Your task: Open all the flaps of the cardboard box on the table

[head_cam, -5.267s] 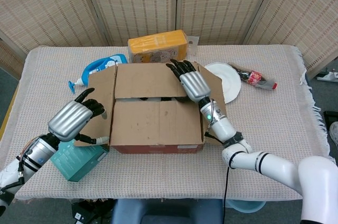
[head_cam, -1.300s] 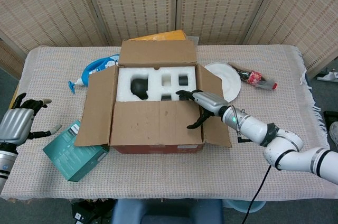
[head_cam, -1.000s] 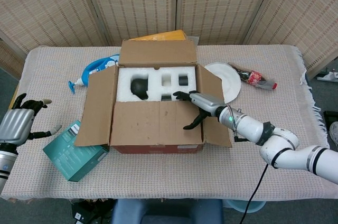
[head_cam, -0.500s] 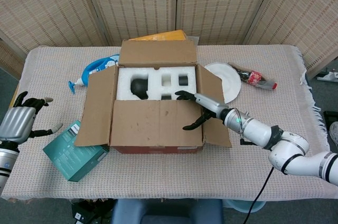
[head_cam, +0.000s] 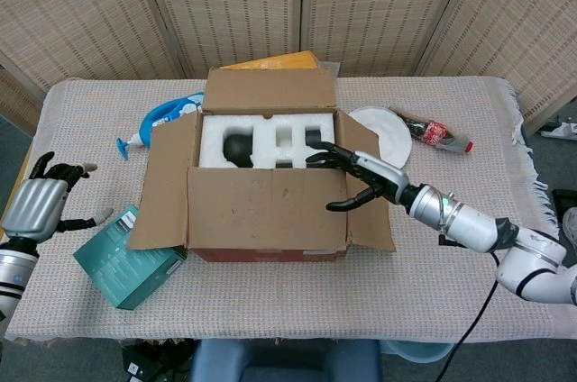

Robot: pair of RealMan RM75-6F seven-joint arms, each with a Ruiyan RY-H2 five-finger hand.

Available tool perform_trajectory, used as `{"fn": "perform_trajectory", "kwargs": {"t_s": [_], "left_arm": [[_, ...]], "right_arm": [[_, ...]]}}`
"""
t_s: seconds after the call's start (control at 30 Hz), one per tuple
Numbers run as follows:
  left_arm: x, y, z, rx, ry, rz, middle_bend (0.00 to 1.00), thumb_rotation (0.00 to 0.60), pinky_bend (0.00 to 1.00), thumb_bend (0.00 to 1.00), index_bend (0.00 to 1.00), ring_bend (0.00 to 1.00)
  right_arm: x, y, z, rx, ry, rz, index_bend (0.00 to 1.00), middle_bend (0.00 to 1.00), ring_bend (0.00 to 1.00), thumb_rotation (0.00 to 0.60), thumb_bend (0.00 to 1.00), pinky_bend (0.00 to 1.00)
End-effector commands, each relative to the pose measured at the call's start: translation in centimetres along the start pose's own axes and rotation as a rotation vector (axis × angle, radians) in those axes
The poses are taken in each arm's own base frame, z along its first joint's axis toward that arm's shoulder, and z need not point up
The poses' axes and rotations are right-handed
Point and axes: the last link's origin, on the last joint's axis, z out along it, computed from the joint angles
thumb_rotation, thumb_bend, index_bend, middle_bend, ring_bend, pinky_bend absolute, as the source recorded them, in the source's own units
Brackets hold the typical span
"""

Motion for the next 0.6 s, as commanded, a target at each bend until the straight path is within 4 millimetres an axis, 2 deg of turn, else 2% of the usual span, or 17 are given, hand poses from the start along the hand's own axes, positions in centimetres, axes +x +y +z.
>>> {"fn": "perform_trajectory", "kwargs": {"t_s": [0.03,0.3,0.6], "left_arm": [[0.1,0.1,0.0,-0.002,0.001,0.001,0.34,0.274,0.00,0.22,0.24,0.24],[0.5,0.4,0.1,-0.004,0.010,0.004,0.34,0.275,0.00,0.22,0.24,0.24],[0.9,0.7,0.1,-0.002,0.017,0.011,0.34,0.278,0.00,0.22,0.24,0.24]], "right_arm": [[1.7,1.3,-3.0,0.016,-0.166,0.137,0.04,0.19,0.18,0.515,0.12,0.00],[2.7,2.8,-4.8,0.036,-0.243,0.302,0.04,0.20,0.20,0.517,0.12,0.00],[1.2,3.7,-6.6,0.093,-0.379,0.365,0.05,0.20,0.20,0.518,0.12,0.00]]}}
